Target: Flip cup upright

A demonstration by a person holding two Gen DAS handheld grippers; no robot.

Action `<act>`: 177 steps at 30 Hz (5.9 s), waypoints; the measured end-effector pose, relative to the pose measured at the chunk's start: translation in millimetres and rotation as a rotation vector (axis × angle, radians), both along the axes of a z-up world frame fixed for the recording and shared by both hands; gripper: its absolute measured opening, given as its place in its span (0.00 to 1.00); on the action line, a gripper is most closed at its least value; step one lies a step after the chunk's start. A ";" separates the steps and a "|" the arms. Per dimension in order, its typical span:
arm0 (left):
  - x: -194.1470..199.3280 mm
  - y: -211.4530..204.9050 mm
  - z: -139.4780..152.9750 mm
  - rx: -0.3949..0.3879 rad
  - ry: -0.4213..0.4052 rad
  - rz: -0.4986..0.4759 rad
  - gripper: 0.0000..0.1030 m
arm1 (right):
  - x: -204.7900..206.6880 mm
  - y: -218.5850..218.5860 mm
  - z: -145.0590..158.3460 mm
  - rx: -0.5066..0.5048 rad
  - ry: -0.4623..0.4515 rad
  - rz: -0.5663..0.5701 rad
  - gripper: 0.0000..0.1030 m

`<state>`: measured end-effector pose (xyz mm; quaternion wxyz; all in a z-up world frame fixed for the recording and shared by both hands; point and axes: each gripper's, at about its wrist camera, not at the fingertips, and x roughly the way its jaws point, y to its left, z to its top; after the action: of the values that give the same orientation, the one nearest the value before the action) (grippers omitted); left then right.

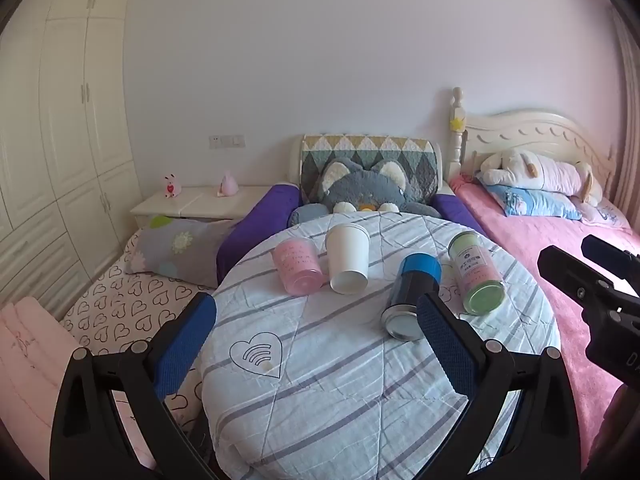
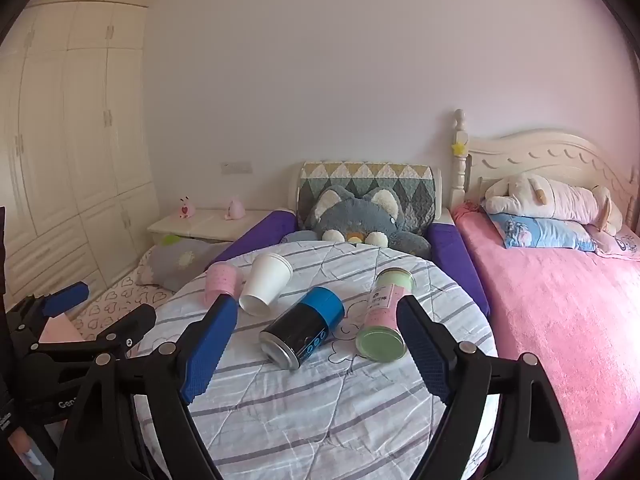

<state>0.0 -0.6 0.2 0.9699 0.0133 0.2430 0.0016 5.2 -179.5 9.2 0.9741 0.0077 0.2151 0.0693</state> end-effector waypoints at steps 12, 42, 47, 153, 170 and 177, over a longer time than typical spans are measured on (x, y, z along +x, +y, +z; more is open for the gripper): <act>-2.6 -0.1 -0.4 0.002 -0.004 0.015 0.99 | -3.2 1.3 -0.6 0.006 0.014 0.014 0.81; 17.9 -0.4 -15.1 -0.008 0.072 0.005 0.99 | 4.2 0.5 -13.9 0.024 0.055 0.017 0.81; 31.2 2.4 -16.5 -0.020 0.111 -0.014 0.99 | 9.1 -1.3 -16.3 0.025 0.071 0.010 0.81; 57.1 -43.3 -107.0 0.048 0.560 -0.273 0.62 | 44.0 -21.7 -75.6 0.165 0.306 -0.033 0.81; 29.1 -21.0 -96.7 0.063 0.491 -0.337 0.73 | 61.0 -0.3 -100.7 0.392 0.522 0.108 0.81; 29.6 -0.6 -101.0 0.011 0.499 -0.362 0.73 | 78.7 17.1 -135.9 0.533 0.692 0.114 0.81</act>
<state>29.6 -1.2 -100.8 0.8649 0.0616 0.4671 -0.1732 83.9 -162.4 -126.7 0.8033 0.2695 0.5034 0.1693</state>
